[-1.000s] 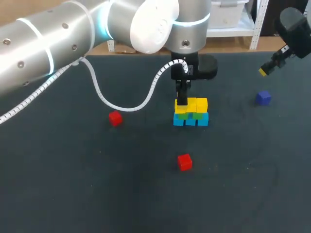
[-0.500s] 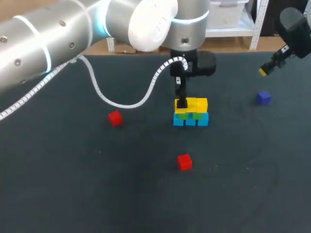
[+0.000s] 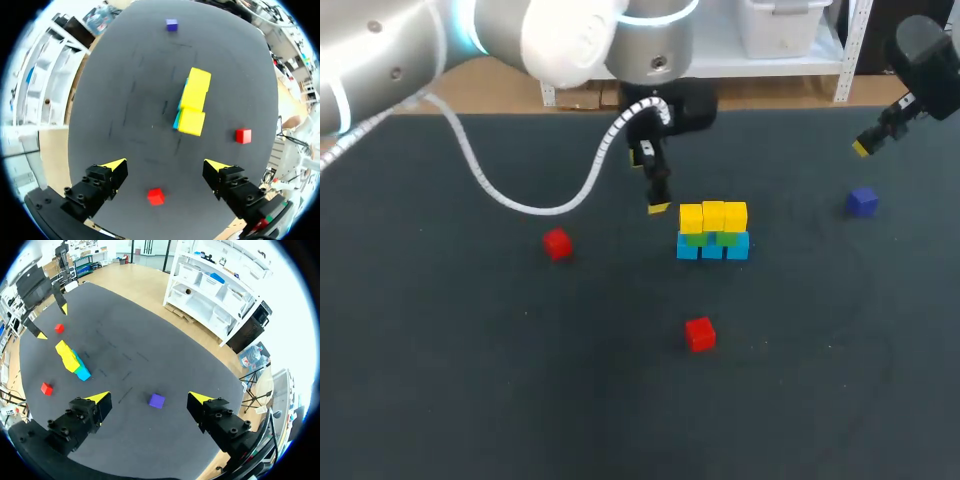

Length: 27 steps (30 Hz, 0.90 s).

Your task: Place the blue cubes, place green cubes on the blue cubes, place the yellow cubes on the green cubes, then place the red cubes on the yellow cubes, and place purple cube on the red cubes.

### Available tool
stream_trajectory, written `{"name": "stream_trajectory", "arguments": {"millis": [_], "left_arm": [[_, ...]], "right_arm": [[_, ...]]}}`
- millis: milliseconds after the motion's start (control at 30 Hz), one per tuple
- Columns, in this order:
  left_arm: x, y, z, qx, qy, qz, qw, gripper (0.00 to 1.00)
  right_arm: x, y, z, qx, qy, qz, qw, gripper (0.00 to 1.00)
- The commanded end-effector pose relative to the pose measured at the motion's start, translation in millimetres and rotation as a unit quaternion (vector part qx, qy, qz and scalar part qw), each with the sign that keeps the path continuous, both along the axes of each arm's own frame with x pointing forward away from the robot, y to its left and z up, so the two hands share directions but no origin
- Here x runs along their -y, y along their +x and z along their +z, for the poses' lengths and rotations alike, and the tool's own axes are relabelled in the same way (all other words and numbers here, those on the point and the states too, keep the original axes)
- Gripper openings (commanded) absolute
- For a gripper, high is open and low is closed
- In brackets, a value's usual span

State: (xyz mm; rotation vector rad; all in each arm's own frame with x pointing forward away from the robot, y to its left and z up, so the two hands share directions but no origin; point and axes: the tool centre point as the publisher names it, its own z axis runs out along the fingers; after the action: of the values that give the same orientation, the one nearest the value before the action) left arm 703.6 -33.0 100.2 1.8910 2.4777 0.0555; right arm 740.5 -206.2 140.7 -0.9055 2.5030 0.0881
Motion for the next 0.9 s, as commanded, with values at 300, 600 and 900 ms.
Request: {"name": "stream_trajectory", "arguments": {"millis": [300, 600, 900], "left_arm": [[-77, -23.9, -14.6, 0.014, 0.012, 0.061, 0.998, 1.0], [-111, -17.1, -33.3, 0.015, 0.02, 0.13, 0.991, 1.0], [-126, -14.8, -44.2, 0.014, 0.007, 0.166, 0.986, 1.0]], "right_arm": [[0, 1.1, -1, 0.0, 0.001, 0.001, 1.0, 1.0], [0, 1.1, -1, 0.0, 0.001, 0.001, 1.0, 1.0], [0, 1.1, -1, 0.0, 0.001, 0.001, 1.0, 1.0]]}}
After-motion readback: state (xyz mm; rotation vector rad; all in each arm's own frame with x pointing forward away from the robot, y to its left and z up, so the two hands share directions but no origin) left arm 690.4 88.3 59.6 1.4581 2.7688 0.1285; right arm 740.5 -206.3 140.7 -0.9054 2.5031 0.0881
